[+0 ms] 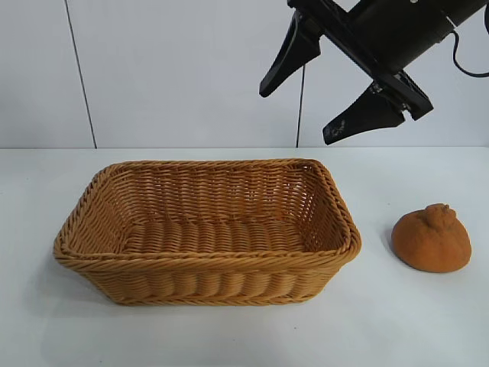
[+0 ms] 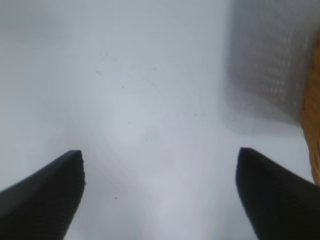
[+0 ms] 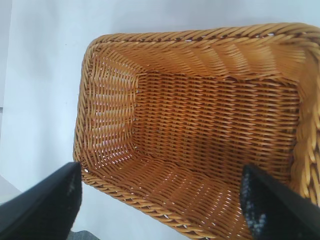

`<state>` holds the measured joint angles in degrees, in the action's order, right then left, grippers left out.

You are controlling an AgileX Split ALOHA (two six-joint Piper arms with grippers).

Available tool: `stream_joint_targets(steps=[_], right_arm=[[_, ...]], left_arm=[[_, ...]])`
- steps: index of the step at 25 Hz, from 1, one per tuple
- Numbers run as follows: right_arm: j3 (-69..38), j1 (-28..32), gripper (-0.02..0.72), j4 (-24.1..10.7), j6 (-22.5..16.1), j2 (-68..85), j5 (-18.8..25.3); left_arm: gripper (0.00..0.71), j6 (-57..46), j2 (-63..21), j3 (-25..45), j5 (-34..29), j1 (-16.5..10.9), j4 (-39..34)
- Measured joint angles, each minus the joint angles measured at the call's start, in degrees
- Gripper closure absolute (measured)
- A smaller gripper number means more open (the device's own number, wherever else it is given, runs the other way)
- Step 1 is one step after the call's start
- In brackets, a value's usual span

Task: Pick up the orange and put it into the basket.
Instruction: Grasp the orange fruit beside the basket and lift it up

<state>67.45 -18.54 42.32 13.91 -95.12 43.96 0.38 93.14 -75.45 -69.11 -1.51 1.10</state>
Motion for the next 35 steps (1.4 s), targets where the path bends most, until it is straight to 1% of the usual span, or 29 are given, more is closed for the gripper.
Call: stream_joint_targets(steps=[4, 13, 15, 19, 22, 27, 29, 31, 32, 35], right_arm=[[0.0, 0.0, 0.115, 0.0, 0.0, 0.0, 0.0], [0.0, 0.0, 0.115, 0.0, 0.0, 0.0, 0.0], [0.0, 0.0, 0.115, 0.0, 0.0, 0.0, 0.0], [0.0, 0.0, 0.115, 0.0, 0.0, 0.0, 0.0], [0.0, 0.0, 0.115, 0.0, -0.1, 0.0, 0.0], [0.0, 0.0, 0.115, -0.1, -0.1, 0.0, 0.0], [0.0, 0.0, 0.115, -1.1, -0.1, 0.0, 0.1], [0.0, 0.0, 0.115, -3.1, -0.6, 0.0, 0.9], [0.0, 0.0, 0.115, -4.6, -1.4, 0.0, 1.3], [0.0, 0.0, 0.115, -10.8, -5.5, 0.0, 2.4]], left_arm=[[0.122, 0.4, -7.9, 6.5, -0.2, 0.0, 0.0], [0.123, 0.4, -32.1, 25.7, -0.1, 0.0, 0.0], [0.123, 0.4, -37.9, 30.2, 1.1, 0.0, 0.0], [0.123, 0.4, -50.2, 37.5, 5.9, 0.0, 0.0], [0.124, 0.4, -59.2, 41.8, 8.8, 0.0, 0.0], [0.125, 0.4, -71.9, 46.3, 8.3, 0.0, 0.1], [0.125, 0.4, -75.8, 46.5, 8.3, 0.0, 0.3], [0.125, 0.4, -79.6, 46.5, 8.3, 0.0, 0.9], [0.125, 0.4, -81.3, 46.5, 8.3, 0.0, 1.3], [0.125, 0.4, -85.9, 46.6, 8.3, 0.0, 1.7]])
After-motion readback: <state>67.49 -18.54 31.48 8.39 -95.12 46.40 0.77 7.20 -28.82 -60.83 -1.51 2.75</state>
